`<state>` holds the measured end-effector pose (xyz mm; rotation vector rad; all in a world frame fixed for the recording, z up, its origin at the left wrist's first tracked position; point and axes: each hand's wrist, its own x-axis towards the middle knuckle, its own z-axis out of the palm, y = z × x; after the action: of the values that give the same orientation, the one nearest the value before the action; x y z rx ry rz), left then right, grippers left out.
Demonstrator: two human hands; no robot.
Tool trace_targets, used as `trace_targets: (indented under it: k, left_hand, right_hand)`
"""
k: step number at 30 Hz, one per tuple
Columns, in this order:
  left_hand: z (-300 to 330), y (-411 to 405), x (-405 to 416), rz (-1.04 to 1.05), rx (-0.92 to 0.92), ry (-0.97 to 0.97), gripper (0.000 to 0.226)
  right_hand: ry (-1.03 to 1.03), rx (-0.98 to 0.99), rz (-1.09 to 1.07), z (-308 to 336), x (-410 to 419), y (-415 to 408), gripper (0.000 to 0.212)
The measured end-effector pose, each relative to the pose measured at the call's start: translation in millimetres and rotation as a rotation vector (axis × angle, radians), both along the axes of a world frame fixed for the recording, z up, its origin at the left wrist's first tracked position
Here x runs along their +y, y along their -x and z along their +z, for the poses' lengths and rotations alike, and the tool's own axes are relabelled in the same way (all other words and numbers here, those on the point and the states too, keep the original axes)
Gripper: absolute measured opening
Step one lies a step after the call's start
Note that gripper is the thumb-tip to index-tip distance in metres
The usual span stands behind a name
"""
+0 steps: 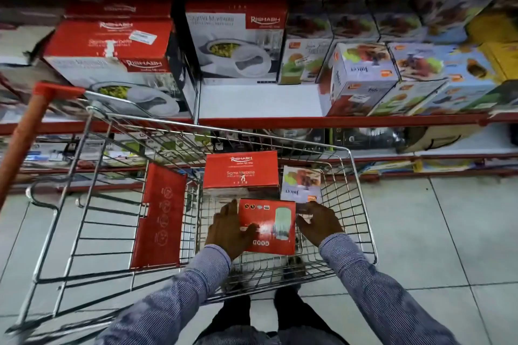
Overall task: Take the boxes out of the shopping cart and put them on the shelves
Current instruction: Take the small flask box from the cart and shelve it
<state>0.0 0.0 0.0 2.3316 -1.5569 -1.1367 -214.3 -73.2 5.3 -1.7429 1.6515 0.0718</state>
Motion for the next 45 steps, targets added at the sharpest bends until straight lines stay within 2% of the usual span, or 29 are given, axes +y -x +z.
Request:
trace_targets:
  k: [2,4,6,9,12,14,17,19,21,23,25,28,31,38,45]
  left_hand:
    - [-7.9,0.4,-0.3,0.169,0.152,-0.088,0.056]
    - [-11.9,0.5,-1.7,0.319,0.312,-0.244,0.046]
    - [-16.6,6.0,-4.7,0.452,0.457,-0.326,0.048]
    - [-9.9,13.9,-7.3,0.485,0.451,-0.287,0.054]
    - [10.7,14.1,-5.1,0.458,0.422,-0.209,0.048]
    - [33.2,7.9,-3.3,0.458,0.459,-0.126,0.042]
    - [73.8,-4.4,-2.3,0.455,0.508,0.010,0.051]
    - [101.9,-11.2,-3.2,0.437,0.520,0.091,0.045]
    - [127.3,-17.4,-4.3,0.440,0.490,0.186,0.033]
    - [150.2,-22.5,-6.5,0.462,0.467,0.280,0.033]
    - [175.1,-27.3,-9.2,0.483,0.489,0.362,0.039]
    - [207.8,-36.4,-16.5,0.487,0.500,0.483,0.026]
    - [241.6,-45.2,-24.5,0.448,0.473,0.617,0.039]
    - [326.5,-73.1,-48.2,0.308,0.342,0.914,0.052]
    - [407.2,-105.4,-77.1,0.232,0.328,1.128,0.040]
  right_hand:
    - [-0.172,-0.033,-0.083,-3.9,1.2,-2.5,0.028]
    - [-0.327,-0.054,-0.184,-2.6,4.3,-6.8,0.030]
    - [-0.389,-0.162,-0.334,-6.3,8.9,-10.7,0.028]
    - [-0.387,-0.256,-0.439,-10.7,11.2,-11.5,0.017]
    - [-0.388,-0.319,-0.478,-0.8,9.3,-5.6,0.030]
    - [-0.345,-0.358,-0.480,12.8,7.4,-0.1,0.038]
    - [-0.216,-0.435,-0.448,50.6,7.5,1.6,0.036]
    - [-0.115,-0.498,-0.412,82.5,5.0,-2.3,0.037]
    - [-0.024,-0.592,-0.424,117.0,1.0,-7.9,0.028]
    - [0.066,-0.657,-0.379,145.5,-6.2,-13.6,0.016]
    - [0.127,-0.721,-0.339,170.2,-14.6,-18.4,0.026]
    - [0.163,-0.826,-0.324,198.1,-29.6,-27.7,0.021]
    - [0.234,-0.874,-0.286,228.1,-44.2,-41.4,0.019]
    - [0.460,-0.994,-0.135,314.0,-82.6,-75.0,0.034]
    - [0.667,-1.091,-0.025,403.6,-112.9,-108.0,0.040]
